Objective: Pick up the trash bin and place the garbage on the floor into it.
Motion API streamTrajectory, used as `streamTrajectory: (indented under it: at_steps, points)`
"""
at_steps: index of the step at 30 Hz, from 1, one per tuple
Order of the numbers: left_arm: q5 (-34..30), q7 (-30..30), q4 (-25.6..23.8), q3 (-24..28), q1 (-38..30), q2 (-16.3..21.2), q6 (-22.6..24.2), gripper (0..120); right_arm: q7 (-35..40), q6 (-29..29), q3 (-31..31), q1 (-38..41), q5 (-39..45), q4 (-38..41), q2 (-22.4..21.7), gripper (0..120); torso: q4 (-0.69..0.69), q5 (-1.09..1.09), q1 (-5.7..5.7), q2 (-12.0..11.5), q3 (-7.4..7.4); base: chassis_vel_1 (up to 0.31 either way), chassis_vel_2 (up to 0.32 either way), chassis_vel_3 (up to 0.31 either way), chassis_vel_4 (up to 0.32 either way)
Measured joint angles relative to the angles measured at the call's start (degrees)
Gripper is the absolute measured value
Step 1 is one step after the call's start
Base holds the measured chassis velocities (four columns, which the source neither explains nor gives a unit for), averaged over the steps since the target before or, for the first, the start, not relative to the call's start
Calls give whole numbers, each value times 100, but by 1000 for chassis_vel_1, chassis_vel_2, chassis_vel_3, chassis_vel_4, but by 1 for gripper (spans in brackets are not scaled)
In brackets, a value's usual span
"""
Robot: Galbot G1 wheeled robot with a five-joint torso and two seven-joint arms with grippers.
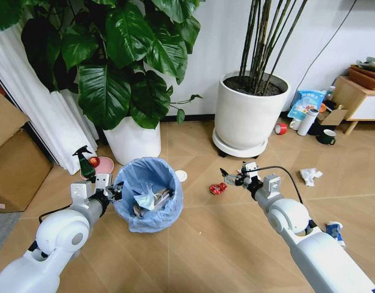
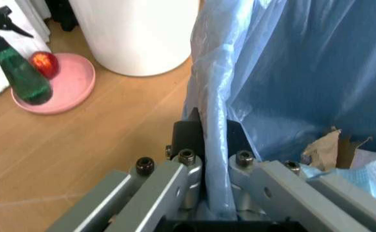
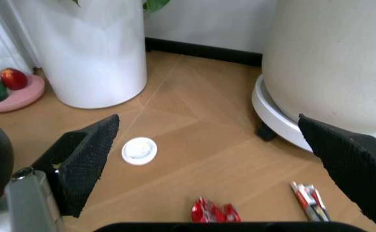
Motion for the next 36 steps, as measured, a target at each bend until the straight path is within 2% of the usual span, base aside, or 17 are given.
streamTrajectory:
  at_steps: [2, 4, 13, 14, 26, 30, 36]
  points:
    - [9, -3, -1, -1, 2, -9, -2, 0, -1, 2, -4, 5, 0, 0, -6, 100, 1, 5, 0, 0, 1, -98, 198, 103, -221]
    - [23, -3, -3, -1, 10, -29, -3, 0, -3, 3, -7, 11, 2, 2, -19, 100, -1, 0, 1, 0, 1, -139, 191, 154, -192]
    - [36, -8, -8, 0, 16, -43, -9, 0, -7, 6, -28, 11, 4, 2, -25, 100, -1, 6, 1, 0, 1, -164, 158, 167, -157]
    - [37, -9, -8, 0, 16, -49, -9, 0, -8, 7, -32, 12, 4, 0, -23, 100, 0, 0, 1, 0, 1, -147, 123, 145, -144]
    - [60, -13, 7, -1, 35, -93, -9, 0, -27, -59, -36, -60, 2, -90, -35, 100, -1, 3, 1, 0, 1, -134, 146, 137, -146]
    - [80, -14, 1, -23, 86, -135, -10, 0, -162, -75, -37, -56, -68, -388, -34, 100, -1, 2, 2, 0, 2, -67, 72, 67, -80]
    - [95, -12, -73, -63, 152, -129, -13, 0, -1095, 281, -14, -126, -565, -1400, -5, 100, -1, 3, -1, 0, 0, 0, 0, 0, 0]
